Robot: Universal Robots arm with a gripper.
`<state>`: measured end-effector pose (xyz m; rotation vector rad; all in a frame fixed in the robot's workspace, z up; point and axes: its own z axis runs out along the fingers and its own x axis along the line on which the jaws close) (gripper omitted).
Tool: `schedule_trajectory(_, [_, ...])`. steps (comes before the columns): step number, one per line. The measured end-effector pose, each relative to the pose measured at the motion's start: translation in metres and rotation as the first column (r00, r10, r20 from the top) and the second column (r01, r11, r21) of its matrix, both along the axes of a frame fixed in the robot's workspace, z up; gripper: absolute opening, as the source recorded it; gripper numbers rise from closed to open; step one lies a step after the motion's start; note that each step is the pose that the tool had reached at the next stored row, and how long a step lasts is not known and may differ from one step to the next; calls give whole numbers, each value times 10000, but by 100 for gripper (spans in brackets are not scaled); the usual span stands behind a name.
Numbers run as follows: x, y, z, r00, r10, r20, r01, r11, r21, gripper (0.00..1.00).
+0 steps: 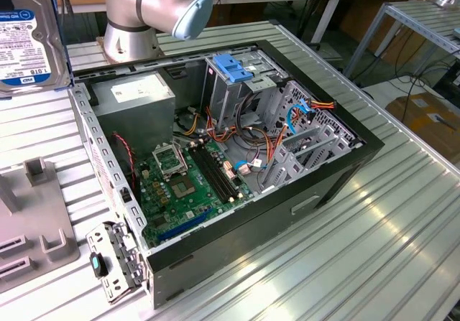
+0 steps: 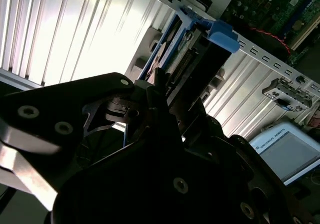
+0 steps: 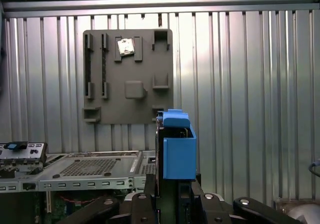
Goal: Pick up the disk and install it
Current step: 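Pick up the disk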
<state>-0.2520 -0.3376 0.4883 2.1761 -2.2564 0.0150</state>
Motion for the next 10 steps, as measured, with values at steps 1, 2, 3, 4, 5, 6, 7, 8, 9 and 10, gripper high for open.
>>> schedule_trajectory(1, [39,0,0,10000,0,0,0,10000,0,35])
schedule_trajectory(2, [74,0,0,10000,1,0,-1,10000,0,35])
schedule_trajectory(3, [105,1,0,10000,0,0,0,10000,1,35])
schedule_trajectory(4, [144,1,0,10000,-1,0,1,10000,0,35])
schedule_trajectory(5, [168,1,0,10000,-1,-1,1,10000,0,35])
schedule_trajectory(6, [199,1,0,10000,-1,0,1,10000,0,35])
schedule_trajectory(7, [229,1,0,10000,0,-1,0,10000,0,35])
schedule_trajectory(8, [251,1,0,10000,0,0,0,10000,0,35])
schedule_trajectory(9, [277,1,0,10000,0,0,0,10000,0,35])
schedule_trajectory(10, [298,1,0,10000,-1,-1,1,10000,0,35])
